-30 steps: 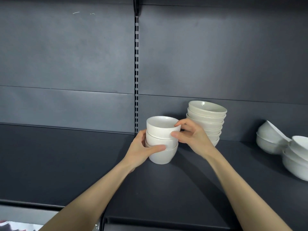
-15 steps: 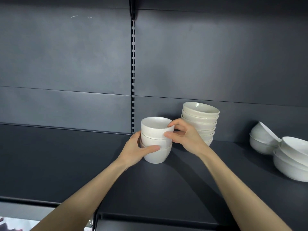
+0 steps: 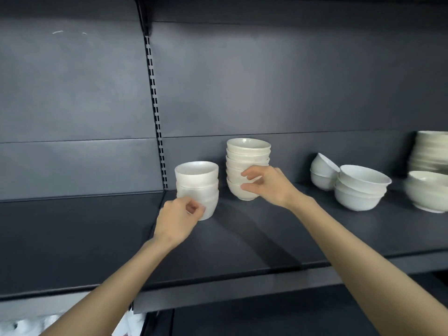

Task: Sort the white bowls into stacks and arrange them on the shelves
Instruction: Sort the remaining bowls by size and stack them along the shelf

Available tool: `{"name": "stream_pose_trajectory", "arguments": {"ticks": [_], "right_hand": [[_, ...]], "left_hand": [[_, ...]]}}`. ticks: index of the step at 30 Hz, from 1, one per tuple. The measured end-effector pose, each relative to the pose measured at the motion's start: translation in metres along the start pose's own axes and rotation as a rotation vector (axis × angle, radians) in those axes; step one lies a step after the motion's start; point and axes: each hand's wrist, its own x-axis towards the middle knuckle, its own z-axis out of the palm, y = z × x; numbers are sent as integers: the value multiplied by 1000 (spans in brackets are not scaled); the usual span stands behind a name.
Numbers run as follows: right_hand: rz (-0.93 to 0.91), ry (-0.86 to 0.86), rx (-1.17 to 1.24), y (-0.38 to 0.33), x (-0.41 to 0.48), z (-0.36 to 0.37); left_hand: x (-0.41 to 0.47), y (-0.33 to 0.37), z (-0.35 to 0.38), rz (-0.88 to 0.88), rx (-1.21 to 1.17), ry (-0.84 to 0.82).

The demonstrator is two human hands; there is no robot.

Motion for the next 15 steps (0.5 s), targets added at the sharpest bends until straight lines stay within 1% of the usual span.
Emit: {"name": "stream_pose_trajectory", "arguments": {"ticks": [3,7,10,15], "right_hand": [[22,16,-116,12,-25,-31],[58,132,-214,27,-53,-83],[86,209,-248,47,-69,-123],[148,244,-264,101,-87,-179]], "left_hand": [[0,31,11,110,-22,-111],[6,82,33,269,-91,-210],[10,117,58,306,-148,-279],[13,165,116,338,-224,-369]]}}
